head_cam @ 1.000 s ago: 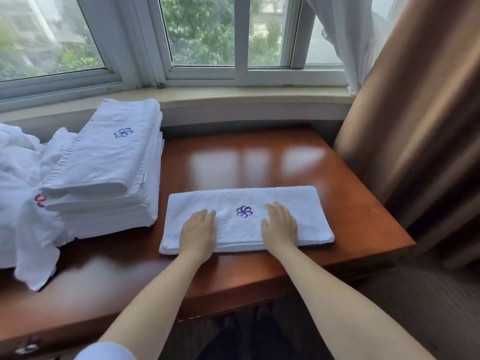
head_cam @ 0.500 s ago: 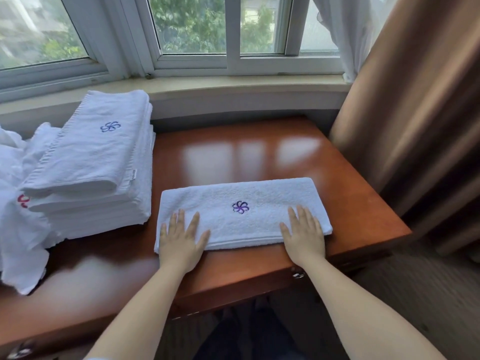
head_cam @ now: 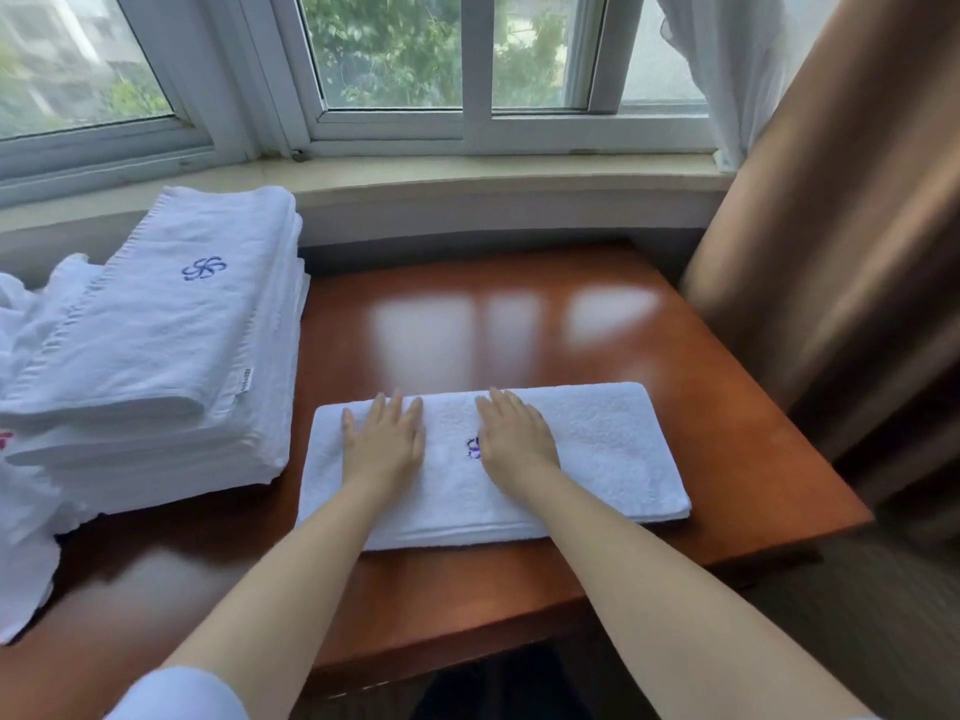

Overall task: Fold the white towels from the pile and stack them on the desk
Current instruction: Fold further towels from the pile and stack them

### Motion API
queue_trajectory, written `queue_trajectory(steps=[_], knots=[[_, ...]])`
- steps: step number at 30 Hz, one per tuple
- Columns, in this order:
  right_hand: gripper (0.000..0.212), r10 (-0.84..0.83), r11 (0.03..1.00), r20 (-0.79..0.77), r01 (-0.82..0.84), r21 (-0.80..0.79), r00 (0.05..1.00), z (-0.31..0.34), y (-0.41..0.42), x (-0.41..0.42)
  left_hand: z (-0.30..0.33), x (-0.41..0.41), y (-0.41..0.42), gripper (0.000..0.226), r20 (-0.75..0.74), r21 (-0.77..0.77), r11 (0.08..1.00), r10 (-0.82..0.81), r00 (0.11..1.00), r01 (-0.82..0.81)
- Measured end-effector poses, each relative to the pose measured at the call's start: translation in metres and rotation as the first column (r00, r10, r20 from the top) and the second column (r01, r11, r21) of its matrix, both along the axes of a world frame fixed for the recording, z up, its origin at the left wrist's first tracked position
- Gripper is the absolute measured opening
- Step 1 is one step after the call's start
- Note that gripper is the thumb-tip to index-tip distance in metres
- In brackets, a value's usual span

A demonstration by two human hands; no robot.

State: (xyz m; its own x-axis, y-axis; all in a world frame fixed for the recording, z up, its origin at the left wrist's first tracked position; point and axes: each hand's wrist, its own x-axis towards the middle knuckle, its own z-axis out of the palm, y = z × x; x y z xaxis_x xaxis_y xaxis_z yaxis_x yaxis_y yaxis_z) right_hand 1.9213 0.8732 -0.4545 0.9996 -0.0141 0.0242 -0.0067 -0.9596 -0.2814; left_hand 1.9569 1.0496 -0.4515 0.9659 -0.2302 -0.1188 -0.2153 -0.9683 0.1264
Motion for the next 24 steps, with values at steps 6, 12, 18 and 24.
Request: queue_trajectory(steps=[6, 12, 18, 24], knots=[[0.062, -0.043, 0.998, -0.094, 0.038, -0.05, 0.995, -0.026, -0.021, 0.008, -0.028, 0.014, 0.012, 0.061, 0.029, 0.01, 1.0, 0.025, 0.999, -0.026], [0.062, -0.055, 0.997, -0.129, 0.049, -0.052, 0.99, -0.022, -0.025, 0.008, -0.024, 0.015, 0.017, 0.061, 0.017, 0.021, 0.999, -0.025, 1.0, 0.025], [0.059, -0.181, 0.98, -0.14, 0.167, -0.112, 0.973, -0.022, -0.056, -0.001, -0.024, 0.005, 0.047, 0.062, 0.01, 0.062, 0.998, 0.031, 0.999, -0.032], [0.062, -0.31, 0.946, -0.152, 0.288, -0.149, 0.939, -0.019, -0.084, -0.014, -0.023, 0.002, 0.05, 0.062, -0.006, 0.041, 0.998, 0.049, 0.999, -0.049]])
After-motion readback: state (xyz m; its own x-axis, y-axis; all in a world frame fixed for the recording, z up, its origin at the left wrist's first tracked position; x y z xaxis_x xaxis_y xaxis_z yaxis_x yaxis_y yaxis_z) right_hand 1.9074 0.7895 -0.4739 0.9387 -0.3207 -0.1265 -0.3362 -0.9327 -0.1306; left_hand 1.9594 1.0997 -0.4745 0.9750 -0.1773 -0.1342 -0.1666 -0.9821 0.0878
